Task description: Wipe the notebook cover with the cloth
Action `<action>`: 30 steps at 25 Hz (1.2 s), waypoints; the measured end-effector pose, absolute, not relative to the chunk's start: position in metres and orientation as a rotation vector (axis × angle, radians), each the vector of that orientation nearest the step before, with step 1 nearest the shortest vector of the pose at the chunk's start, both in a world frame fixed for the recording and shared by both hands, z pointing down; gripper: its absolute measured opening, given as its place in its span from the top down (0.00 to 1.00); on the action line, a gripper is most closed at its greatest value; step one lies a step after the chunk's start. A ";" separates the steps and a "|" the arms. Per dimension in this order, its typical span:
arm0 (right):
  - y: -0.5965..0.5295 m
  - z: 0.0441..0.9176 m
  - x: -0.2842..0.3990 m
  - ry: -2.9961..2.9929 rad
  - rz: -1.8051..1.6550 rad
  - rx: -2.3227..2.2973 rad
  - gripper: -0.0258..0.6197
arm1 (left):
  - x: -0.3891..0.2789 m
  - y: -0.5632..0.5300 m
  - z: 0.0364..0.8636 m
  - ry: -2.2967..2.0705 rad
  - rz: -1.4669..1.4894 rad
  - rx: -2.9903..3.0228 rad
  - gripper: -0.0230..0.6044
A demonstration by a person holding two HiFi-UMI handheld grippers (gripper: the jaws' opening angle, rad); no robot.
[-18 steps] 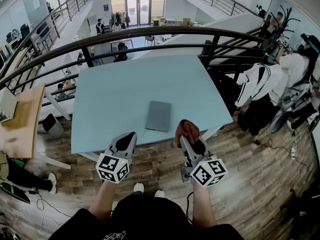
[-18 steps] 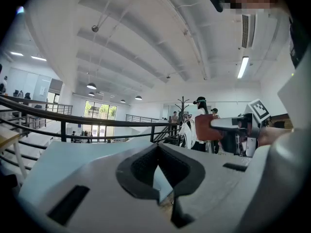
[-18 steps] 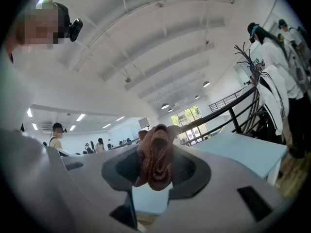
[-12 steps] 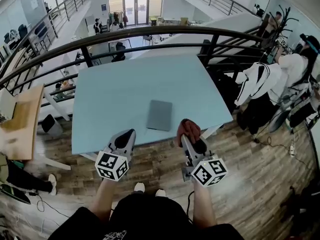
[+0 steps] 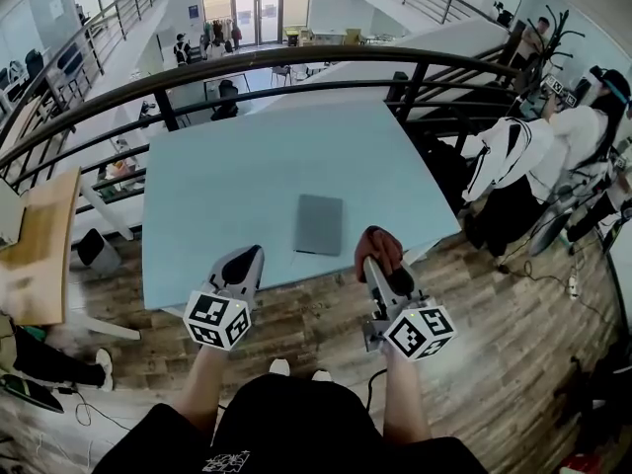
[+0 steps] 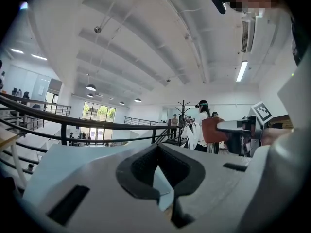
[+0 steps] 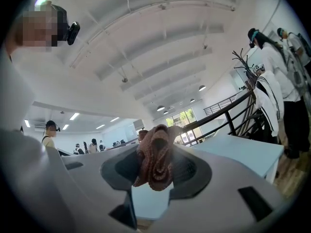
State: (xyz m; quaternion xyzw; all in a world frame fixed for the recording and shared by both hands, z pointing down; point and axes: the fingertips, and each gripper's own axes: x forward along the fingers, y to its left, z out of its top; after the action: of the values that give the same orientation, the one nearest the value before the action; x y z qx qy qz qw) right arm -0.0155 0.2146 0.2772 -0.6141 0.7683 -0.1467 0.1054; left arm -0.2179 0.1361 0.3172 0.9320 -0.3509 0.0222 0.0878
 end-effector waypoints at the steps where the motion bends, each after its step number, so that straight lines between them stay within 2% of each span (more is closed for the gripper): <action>1: 0.213 0.277 -0.018 2.259 -0.435 -1.817 0.72 | -0.220 0.134 0.317 -1.039 0.067 2.780 0.95; 18: 0.184 0.286 -0.069 2.239 -0.465 -1.853 0.72 | -0.269 0.102 0.334 -0.961 0.065 2.781 0.95; 30: 0.137 0.300 -0.048 2.241 -0.509 -1.835 0.72 | -0.246 0.063 0.348 -0.962 0.105 2.760 0.95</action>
State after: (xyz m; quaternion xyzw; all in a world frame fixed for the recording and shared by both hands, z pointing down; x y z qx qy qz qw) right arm -0.0483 0.1371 0.3000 -0.6209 0.7581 -0.1723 0.1001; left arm -0.2457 0.0631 0.3482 0.9382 -0.3268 0.0356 0.1081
